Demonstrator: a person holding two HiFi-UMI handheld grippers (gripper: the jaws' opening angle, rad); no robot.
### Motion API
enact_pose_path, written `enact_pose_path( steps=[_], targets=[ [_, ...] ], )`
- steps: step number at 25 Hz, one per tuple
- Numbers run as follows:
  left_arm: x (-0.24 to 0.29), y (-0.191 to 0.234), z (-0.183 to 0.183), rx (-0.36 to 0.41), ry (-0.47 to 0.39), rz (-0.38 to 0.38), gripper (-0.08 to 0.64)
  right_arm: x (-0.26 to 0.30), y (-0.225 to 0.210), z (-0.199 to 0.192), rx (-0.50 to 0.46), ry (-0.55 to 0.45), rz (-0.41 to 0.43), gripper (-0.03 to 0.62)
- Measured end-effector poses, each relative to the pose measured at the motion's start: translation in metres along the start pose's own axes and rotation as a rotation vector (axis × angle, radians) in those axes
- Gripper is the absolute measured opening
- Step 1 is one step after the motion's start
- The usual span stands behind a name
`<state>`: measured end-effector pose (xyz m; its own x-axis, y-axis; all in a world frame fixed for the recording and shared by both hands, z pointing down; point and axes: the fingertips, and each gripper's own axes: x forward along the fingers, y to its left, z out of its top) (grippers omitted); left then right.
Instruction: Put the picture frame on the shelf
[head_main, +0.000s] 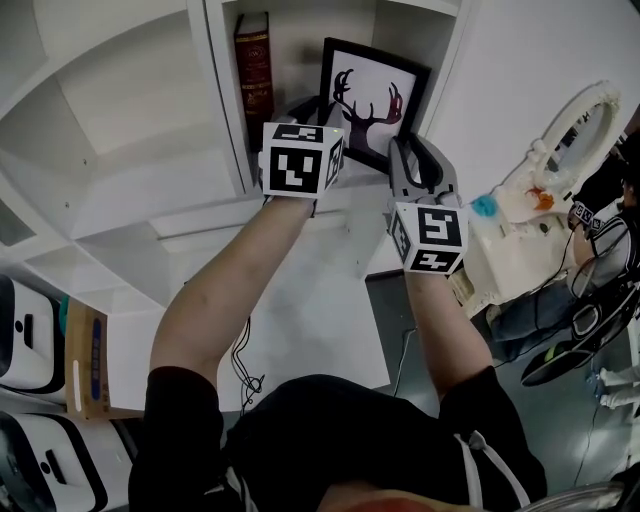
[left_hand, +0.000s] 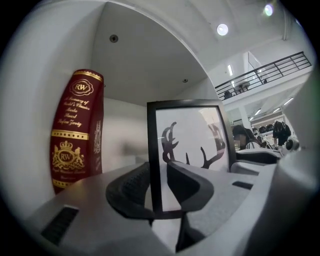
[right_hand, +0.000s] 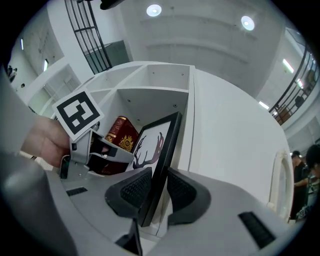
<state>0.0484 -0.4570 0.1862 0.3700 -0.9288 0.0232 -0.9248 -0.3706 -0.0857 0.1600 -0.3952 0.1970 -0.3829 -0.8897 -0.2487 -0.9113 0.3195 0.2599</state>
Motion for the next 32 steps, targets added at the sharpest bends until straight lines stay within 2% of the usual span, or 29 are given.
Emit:
enact_pose_path(
  steps=[6,8,11,12,18,24,32],
  targets=[
    [0.011,-0.003,0.000,0.072,0.028,0.004,0.100,-0.001,-0.002,0.000,-0.038,-0.013,-0.018,0.106],
    [0.011,-0.006,-0.001,0.144,0.047,0.012,0.100,-0.001,-0.002,0.000,-0.041,-0.016,-0.024,0.106],
    [0.007,-0.022,-0.002,0.318,0.054,0.016,0.098,-0.002,-0.002,0.000,-0.048,-0.019,-0.027,0.106],
    [0.006,-0.028,-0.002,0.337,0.051,0.008,0.093,-0.002,-0.002,0.001,-0.050,-0.020,-0.028,0.106],
    [0.017,-0.041,-0.004,0.206,0.067,-0.071,0.064,-0.003,-0.001,0.000,-0.052,-0.018,-0.031,0.104],
    [0.028,-0.065,-0.013,0.185,0.110,-0.147,0.043,-0.003,-0.001,-0.001,-0.085,-0.020,-0.037,0.101],
    [0.039,-0.095,-0.012,0.153,0.108,-0.262,0.037,-0.003,0.000,-0.001,-0.123,-0.001,-0.010,0.097]
  ],
)
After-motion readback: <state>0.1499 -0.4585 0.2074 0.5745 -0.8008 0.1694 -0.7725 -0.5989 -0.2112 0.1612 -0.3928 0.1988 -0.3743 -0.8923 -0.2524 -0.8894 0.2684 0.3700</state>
